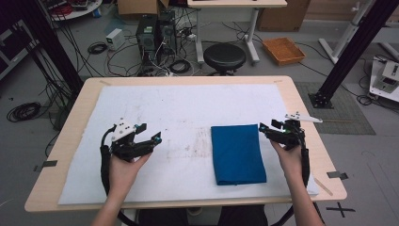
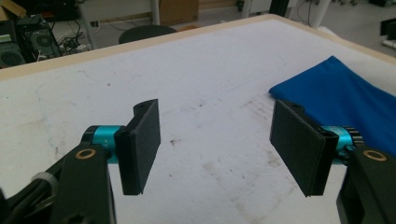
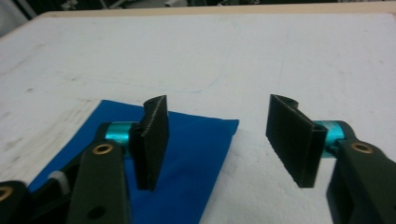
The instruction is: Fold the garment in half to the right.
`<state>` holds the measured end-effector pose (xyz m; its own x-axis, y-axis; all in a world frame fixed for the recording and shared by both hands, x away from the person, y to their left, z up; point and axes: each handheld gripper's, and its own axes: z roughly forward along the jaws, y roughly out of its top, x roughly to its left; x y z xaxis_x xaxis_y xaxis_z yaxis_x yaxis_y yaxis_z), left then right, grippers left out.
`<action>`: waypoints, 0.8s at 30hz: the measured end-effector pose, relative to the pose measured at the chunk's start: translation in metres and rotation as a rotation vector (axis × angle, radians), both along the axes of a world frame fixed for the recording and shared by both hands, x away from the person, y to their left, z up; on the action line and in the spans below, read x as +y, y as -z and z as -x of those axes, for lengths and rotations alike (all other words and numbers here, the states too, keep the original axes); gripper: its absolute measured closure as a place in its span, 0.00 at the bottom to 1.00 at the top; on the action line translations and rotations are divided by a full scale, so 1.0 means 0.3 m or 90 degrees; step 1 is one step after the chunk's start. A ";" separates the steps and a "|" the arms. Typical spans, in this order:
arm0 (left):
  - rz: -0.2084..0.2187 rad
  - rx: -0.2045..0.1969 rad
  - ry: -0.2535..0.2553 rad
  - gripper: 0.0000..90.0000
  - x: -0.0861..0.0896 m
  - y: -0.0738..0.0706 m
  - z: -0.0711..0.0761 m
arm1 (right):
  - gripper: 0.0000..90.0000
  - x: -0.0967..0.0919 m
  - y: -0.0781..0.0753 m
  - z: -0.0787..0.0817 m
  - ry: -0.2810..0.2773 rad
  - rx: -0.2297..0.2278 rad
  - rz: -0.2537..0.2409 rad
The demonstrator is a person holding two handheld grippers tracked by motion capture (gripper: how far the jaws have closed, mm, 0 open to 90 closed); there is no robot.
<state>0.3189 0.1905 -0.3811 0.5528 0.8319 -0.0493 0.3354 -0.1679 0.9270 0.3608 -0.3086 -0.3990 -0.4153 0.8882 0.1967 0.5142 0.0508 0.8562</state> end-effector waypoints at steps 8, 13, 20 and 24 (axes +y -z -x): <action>-0.013 0.004 -0.020 0.31 0.029 0.014 -0.028 | 0.29 -0.011 -0.027 0.056 -0.029 -0.030 0.017; -0.009 0.000 -0.010 0.29 0.035 0.025 -0.029 | 0.28 -0.036 -0.027 0.071 -0.029 -0.035 0.016; -0.010 0.001 -0.001 0.29 0.032 0.030 -0.026 | 0.28 -0.058 -0.036 0.084 -0.026 -0.040 0.018; -0.013 0.002 0.014 0.29 0.029 0.032 -0.025 | 0.28 -0.058 -0.037 0.086 -0.028 -0.040 0.018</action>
